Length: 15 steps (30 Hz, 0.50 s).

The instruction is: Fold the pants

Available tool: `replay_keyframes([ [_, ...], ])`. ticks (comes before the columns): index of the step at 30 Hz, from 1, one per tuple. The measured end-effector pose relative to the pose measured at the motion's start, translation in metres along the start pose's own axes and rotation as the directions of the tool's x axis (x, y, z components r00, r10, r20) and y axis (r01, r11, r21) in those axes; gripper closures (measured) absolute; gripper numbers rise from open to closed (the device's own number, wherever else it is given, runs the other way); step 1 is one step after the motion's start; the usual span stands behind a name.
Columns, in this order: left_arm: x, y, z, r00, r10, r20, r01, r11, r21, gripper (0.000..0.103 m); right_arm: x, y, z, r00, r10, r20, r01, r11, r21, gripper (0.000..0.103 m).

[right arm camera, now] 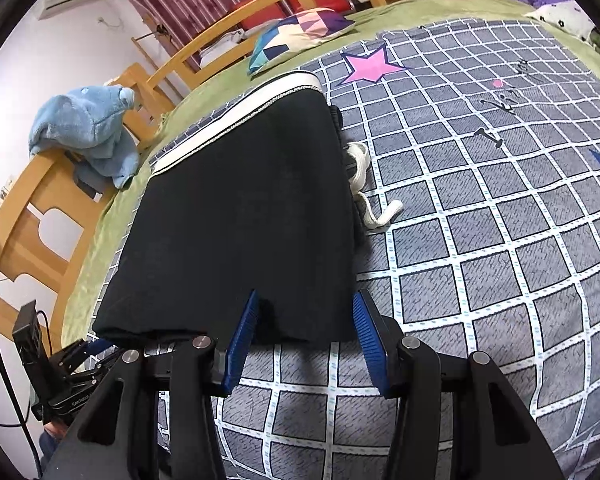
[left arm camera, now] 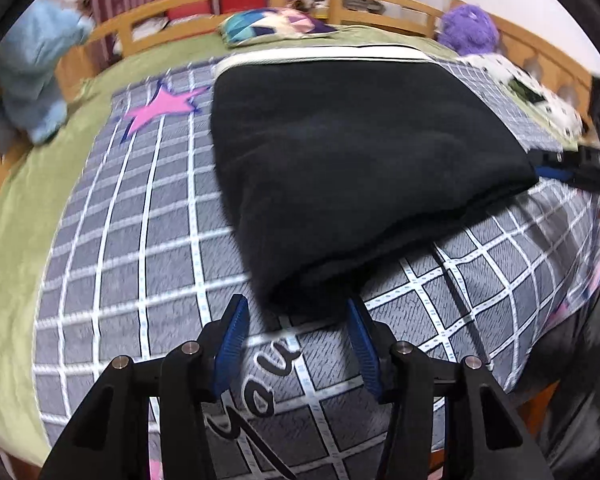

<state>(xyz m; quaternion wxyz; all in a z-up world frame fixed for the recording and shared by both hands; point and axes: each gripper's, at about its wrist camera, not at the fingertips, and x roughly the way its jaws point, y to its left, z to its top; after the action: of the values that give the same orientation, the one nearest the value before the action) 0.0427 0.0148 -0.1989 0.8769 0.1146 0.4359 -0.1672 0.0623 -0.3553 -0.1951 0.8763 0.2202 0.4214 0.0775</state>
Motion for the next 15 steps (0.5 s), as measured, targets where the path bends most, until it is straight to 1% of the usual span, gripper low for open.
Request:
replay_keyframes([
  [1,0.001,-0.002,0.003,1.000,0.021,0.015,-0.021,1.000,0.012,0.055,0.000,0.001,-0.001,1.000,0.000,0.002,0.000,1.000,0.001,0.053],
  [2,0.002,-0.003,0.006,0.999,0.033,0.033,-0.034,0.999,0.014,0.058,0.000,0.001,-0.002,1.000,-0.001,0.003,0.001,1.000,0.004,0.053],
  [3,0.005,-0.001,0.011,0.999,0.034,0.042,-0.034,0.999,-0.004,0.075,0.001,0.001,-0.003,1.000,-0.006,0.004,0.006,1.000,0.006,0.053],
  [4,0.007,0.002,0.015,0.998,0.040,0.044,-0.039,0.999,-0.037,0.080,0.002,0.001,-0.004,1.000,-0.011,0.004,0.011,1.000,0.008,0.053],
  [6,0.005,0.014,0.019,0.994,0.056,0.097,-0.046,0.994,-0.100,0.086,0.003,0.002,-0.006,1.000,-0.016,0.003,0.016,1.000,0.010,0.053],
  [7,0.004,0.016,0.019,0.992,0.063,0.112,-0.050,0.992,-0.112,0.087,0.004,0.002,-0.007,1.000,-0.022,0.002,0.022,1.000,0.008,0.053],
  [8,0.003,0.020,0.017,0.991,0.056,0.122,-0.040,0.990,-0.134,0.087,0.005,0.002,-0.008,1.000,-0.029,0.000,0.029,1.000,0.007,0.053],
  [9,0.006,0.022,0.015,0.993,0.045,0.113,-0.028,0.989,-0.148,0.087,0.008,0.001,-0.009,0.999,-0.037,-0.007,0.037,0.999,0.006,0.054],
  [11,0.017,0.023,0.006,0.997,0.050,0.058,-0.041,0.988,-0.147,0.086,0.013,-0.003,-0.011,0.998,-0.053,-0.023,0.053,0.999,0.010,0.056],
  [13,0.015,0.022,0.000,0.999,0.034,0.043,-0.027,0.989,-0.143,0.080,0.016,-0.005,-0.011,0.998,-0.056,-0.038,0.057,0.998,0.018,0.058],
  [15,0.004,0.023,0.001,0.998,0.019,0.058,-0.010,0.987,-0.159,0.077,0.012,-0.007,-0.010,0.999,-0.039,-0.032,0.040,0.999,0.030,0.059],
])
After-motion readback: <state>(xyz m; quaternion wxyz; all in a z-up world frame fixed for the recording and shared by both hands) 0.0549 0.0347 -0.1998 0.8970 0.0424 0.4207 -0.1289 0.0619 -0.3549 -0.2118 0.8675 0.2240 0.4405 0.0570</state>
